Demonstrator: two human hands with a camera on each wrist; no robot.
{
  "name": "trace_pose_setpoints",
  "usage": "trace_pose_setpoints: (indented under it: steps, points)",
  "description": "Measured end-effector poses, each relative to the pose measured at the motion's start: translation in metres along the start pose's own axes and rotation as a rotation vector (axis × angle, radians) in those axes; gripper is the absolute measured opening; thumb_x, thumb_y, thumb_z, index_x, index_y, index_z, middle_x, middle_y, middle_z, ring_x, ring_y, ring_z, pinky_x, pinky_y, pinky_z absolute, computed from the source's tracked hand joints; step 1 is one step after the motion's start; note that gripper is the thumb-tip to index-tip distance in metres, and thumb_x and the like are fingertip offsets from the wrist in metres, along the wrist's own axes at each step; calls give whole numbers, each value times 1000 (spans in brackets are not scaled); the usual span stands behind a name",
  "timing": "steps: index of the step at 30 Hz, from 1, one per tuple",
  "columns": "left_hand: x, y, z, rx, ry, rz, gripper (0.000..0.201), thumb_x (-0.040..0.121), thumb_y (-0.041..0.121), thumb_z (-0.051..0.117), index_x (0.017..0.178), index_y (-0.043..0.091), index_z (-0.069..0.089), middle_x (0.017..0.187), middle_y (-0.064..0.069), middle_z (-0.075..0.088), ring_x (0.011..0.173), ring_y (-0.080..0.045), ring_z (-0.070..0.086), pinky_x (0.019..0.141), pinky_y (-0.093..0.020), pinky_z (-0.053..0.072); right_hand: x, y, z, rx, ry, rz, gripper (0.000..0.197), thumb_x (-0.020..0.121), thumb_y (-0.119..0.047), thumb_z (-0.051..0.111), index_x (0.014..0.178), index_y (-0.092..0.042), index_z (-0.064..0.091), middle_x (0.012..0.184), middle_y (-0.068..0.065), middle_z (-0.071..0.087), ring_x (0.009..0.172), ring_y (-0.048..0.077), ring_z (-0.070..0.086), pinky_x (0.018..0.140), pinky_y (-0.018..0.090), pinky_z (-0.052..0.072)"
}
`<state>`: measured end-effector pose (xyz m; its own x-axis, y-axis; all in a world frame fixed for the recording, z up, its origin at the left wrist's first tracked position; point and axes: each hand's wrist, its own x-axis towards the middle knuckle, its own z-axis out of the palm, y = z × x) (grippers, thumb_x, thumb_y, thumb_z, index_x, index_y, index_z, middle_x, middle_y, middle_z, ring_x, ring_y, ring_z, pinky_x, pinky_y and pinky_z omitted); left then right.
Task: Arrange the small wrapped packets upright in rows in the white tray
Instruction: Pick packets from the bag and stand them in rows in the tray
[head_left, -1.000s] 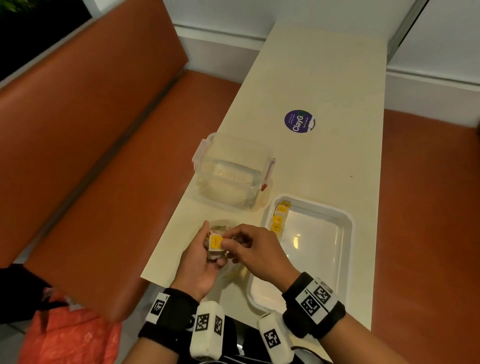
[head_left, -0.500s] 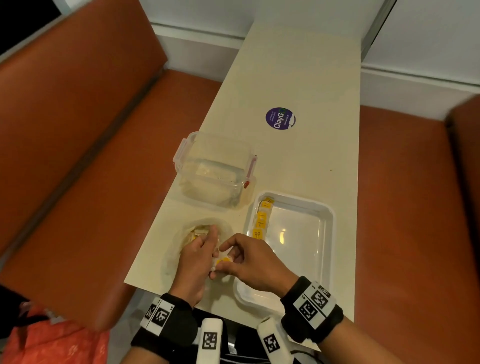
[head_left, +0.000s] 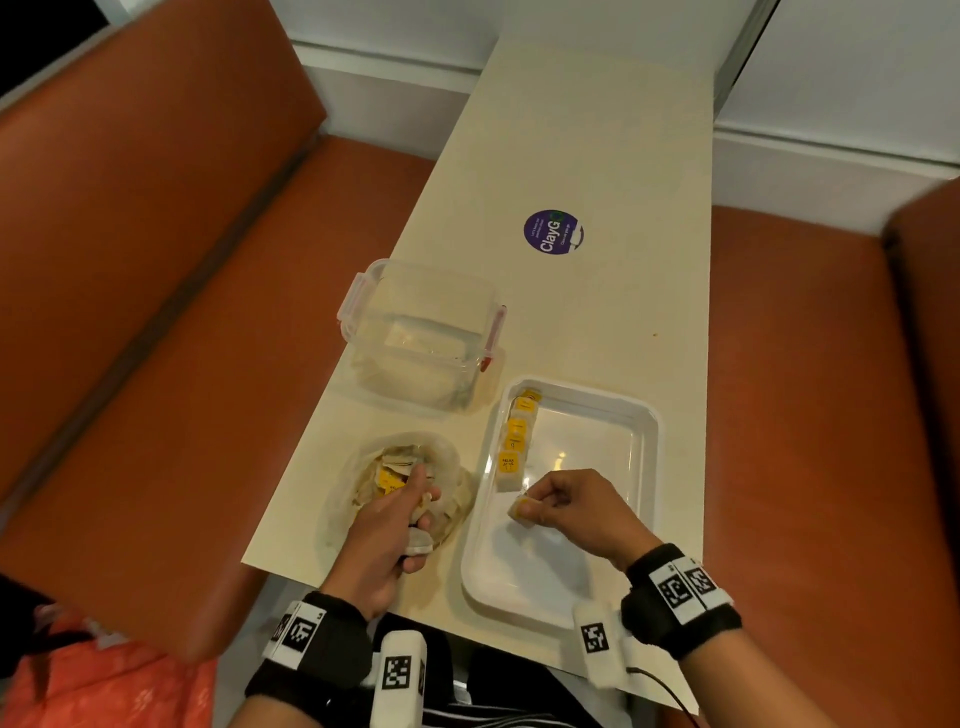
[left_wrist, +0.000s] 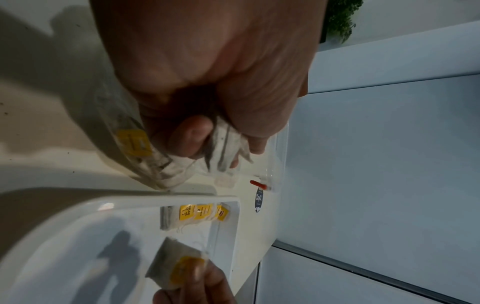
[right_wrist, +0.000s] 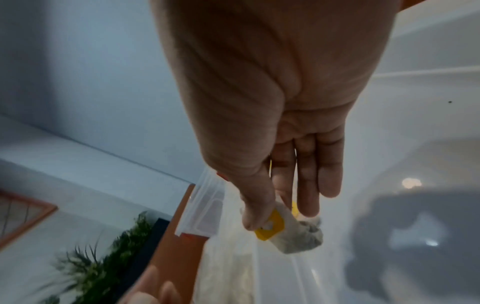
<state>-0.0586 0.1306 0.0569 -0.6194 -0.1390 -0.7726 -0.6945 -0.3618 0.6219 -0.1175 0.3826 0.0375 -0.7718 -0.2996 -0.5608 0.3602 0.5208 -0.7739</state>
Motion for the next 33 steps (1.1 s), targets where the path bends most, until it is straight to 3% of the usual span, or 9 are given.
trace_pose_setpoints:
  steps: [2,7,12,16,18,22,25,29,33]
  points:
    - [-2,2,-2,4,6,-5,55,93,56,67,115,6,70,61,3,56,47,-10,33,42,-24,23,14,8,7,-128,16,3,14,88,-32,82,93,-20,76,88,-5,79,84,9,74,77,20,54]
    - [-4,3,-5,-9,12,-3,55,92,55,68,114,5,70,61,3,57,45,-9,37,41,-23,25,48,12,22,-273,55,-24,14,91,-29,78,97,-17,74,91,3,72,84,18,65,72,18,47]
    - [-6,2,-4,-23,-11,0,56,94,56,67,113,3,69,66,0,51,47,-11,33,47,-27,23,68,12,26,-224,208,-23,10,89,-26,80,95,-19,78,88,-5,72,79,6,62,65,3,37]
    - [-6,1,-2,-15,-19,8,55,96,53,66,114,2,69,67,0,49,48,-12,34,46,-27,22,71,15,31,-123,222,-1,6,86,-22,83,87,-24,77,84,-1,75,75,15,68,76,23,57]
    - [-6,1,-1,-17,-16,6,54,97,51,66,115,0,69,66,-1,49,47,-12,34,45,-27,23,70,16,32,-75,195,26,7,87,-18,83,87,-21,77,83,7,76,67,18,69,72,32,62]
    - [-5,2,1,-17,-9,2,53,99,49,66,116,-1,69,67,-2,50,46,-11,35,45,-26,23,67,16,29,-17,109,65,11,88,-12,82,95,-4,76,77,14,75,60,20,68,57,26,60]
    - [-4,2,2,-2,-8,-2,52,98,49,66,116,0,69,67,-2,52,47,-12,37,46,-26,24,70,15,29,-41,122,58,10,86,-13,83,92,-9,77,76,9,73,62,18,68,64,30,62]
    - [-5,4,6,17,-17,-1,52,99,50,65,116,0,69,67,-1,52,49,-12,38,44,-26,24,75,16,33,-106,269,25,10,83,-15,85,90,-18,79,78,-5,70,68,3,61,63,6,45]
    - [-7,7,9,4,-37,-1,50,101,48,63,115,1,69,68,-2,52,51,-13,37,44,-26,25,74,16,37,-92,318,39,11,82,-15,84,88,-20,75,81,-2,70,71,7,62,71,18,46]
